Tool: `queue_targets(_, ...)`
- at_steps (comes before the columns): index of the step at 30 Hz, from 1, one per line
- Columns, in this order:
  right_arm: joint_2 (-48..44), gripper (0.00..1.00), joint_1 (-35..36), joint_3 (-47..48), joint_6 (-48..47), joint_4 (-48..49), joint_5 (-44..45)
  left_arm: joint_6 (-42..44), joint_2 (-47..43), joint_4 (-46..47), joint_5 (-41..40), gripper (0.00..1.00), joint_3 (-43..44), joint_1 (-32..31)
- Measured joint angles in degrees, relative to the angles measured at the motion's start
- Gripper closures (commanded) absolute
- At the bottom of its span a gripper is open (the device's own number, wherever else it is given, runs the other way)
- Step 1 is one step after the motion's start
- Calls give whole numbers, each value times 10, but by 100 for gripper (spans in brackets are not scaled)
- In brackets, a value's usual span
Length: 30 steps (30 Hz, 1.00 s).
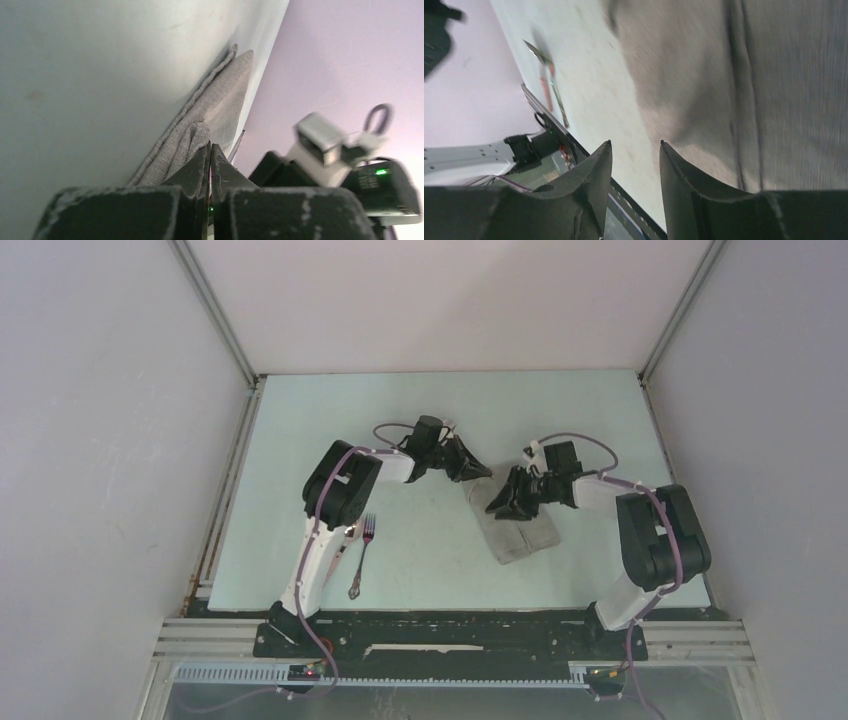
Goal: Fold the napkin into a case and place the utensils inside
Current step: Smooth out the 2/3-rectangle-folded napkin at the center of the board.
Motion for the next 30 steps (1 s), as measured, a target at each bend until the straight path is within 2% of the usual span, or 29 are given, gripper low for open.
queue_targets(8, -83, 54, 1, -135, 3, -26, 41, -80, 26, 54, -1, 100, -3, 7)
queue_targets(16, -151, 49, 9, -147, -1, -57, 83, -98, 26, 57, -11, 98, -3, 9)
queue_targets(19, -163, 49, 24, -117, -11, -75, 77, -92, 27, 37, -13, 90, 7, 9)
queue_targets(25, -114, 50, 52, -91, -8, -23, 22, -39, 27, -39, -14, 57, 45, 9)
queue_targets(28, -81, 50, 59, -102, -1, 7, 5, 14, 7, -85, -18, 49, 57, 6)
queue_targets(30, -69, 50, 58, -119, 1, 21, 3, 46, -22, -115, -21, 48, 52, 3)
